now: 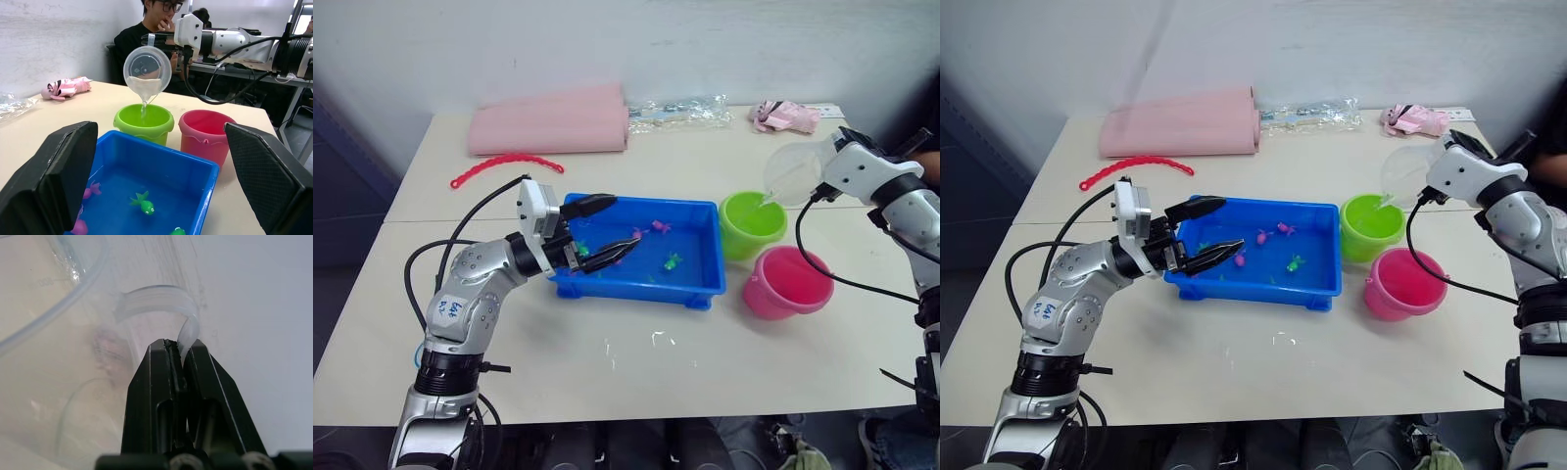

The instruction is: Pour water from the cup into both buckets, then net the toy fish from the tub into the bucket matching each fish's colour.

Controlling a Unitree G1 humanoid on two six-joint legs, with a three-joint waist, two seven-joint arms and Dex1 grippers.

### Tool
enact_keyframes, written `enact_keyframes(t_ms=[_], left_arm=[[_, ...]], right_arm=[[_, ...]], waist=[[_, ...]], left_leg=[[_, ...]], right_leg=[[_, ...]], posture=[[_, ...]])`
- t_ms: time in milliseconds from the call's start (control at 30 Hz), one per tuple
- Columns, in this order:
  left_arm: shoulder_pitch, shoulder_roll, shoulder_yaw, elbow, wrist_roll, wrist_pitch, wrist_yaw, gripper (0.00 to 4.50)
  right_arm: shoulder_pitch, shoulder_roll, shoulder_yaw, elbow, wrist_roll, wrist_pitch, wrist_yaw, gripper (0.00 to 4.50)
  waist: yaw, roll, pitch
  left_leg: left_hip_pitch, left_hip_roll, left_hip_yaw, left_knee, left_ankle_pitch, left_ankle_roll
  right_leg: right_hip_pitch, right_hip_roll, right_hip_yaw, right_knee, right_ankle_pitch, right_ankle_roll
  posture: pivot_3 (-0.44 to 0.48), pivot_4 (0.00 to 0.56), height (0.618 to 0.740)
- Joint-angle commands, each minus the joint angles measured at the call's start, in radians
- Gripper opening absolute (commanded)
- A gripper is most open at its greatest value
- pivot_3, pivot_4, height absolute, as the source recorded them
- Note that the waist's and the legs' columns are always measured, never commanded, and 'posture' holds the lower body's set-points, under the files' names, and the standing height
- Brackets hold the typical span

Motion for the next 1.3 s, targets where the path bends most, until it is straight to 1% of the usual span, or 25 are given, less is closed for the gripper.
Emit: enact_keyframes(t_ms=[33,600,733,967,1067,1133,1233,1300], left_arm=[[0.002,0.0,0.012,-0.044,-0.008,-0.008,0.009,4.5],[0.019,0.002,0.015,-0.06,-0.006,-0.018,0.022,4.5],[0.024,0.002,0.016,-0.063,-0.003,-0.021,0.026,4.5],[0.033,0.004,0.018,-0.071,0.0,-0.024,0.028,4.5],[0.036,0.005,0.019,-0.071,0.0,-0.026,0.028,4.5],[0.036,0.006,0.02,-0.07,0.0,-0.027,0.027,4.5],[0.038,0.009,0.021,-0.069,-0.001,-0.028,0.025,4.5],[0.038,0.01,0.021,-0.068,-0.001,-0.027,0.023,4.5]], right_arm=[[-0.035,-0.044,0.0,-0.002,-0.033,-0.034,-0.054,0.05],[-0.062,-0.074,0.07,0.017,-0.178,-0.086,-0.213,0.05],[-0.081,-0.088,0.108,0.015,-0.251,-0.093,-0.272,0.05],[-0.091,-0.085,0.126,0.038,-0.272,-0.098,-0.34,0.05],[-0.087,-0.077,0.128,0.052,-0.255,-0.1,-0.338,0.05],[-0.072,-0.057,0.108,0.072,-0.196,-0.101,-0.3,0.05],[-0.049,-0.022,0.055,0.102,-0.07,-0.084,-0.218,0.05],[-0.039,0.001,0.012,0.115,0.024,-0.059,-0.138,0.05]], waist=[[-0.001,0.0,0.0],[-0.02,0.0,0.0],[-0.022,0.0,0.0],[-0.022,0.0,0.0],[-0.021,0.0,0.0],[-0.021,0.0,0.0],[-0.022,0.0,0.0],[-0.021,0.0,0.0]], left_leg=[[0.0,0.0,0.0,0.0,0.0,0.0],[0.0,0.0,0.0,0.0,0.0,0.0],[0.0,0.0,0.0,0.001,0.0,0.0],[0.0,0.0,0.0,0.001,0.0,-0.001],[0.0,0.0,0.0,0.001,0.0,-0.001],[0.0,0.0,0.0,0.001,0.0,-0.001],[0.0,0.0,0.0,0.001,0.0,-0.001],[0.0,0.0,0.0,0.001,0.0,0.0]], right_leg=[[0.0,0.0,0.0,0.0,0.0,0.0],[0.0,0.0,0.0,0.001,0.0,0.0],[0.0,0.0,0.0,0.001,0.0,0.0],[0.0,0.0,0.0,0.001,0.0,0.0],[0.0,0.0,0.0,0.002,0.0,0.0],[0.0,0.0,0.0,0.002,0.0,0.0],[0.0,0.0,0.0,0.002,0.0,0.0],[0.0,0.001,0.0,0.002,0.0,0.0]], posture=[[0.0,0.15,0.74],[0.0,0.15,0.74],[0.0,0.15,0.74],[0.0,0.15,0.74],[0.0,0.15,0.74],[0.0,0.15,0.74],[0.0,0.15,0.74],[0.0,0.15,0.74]])
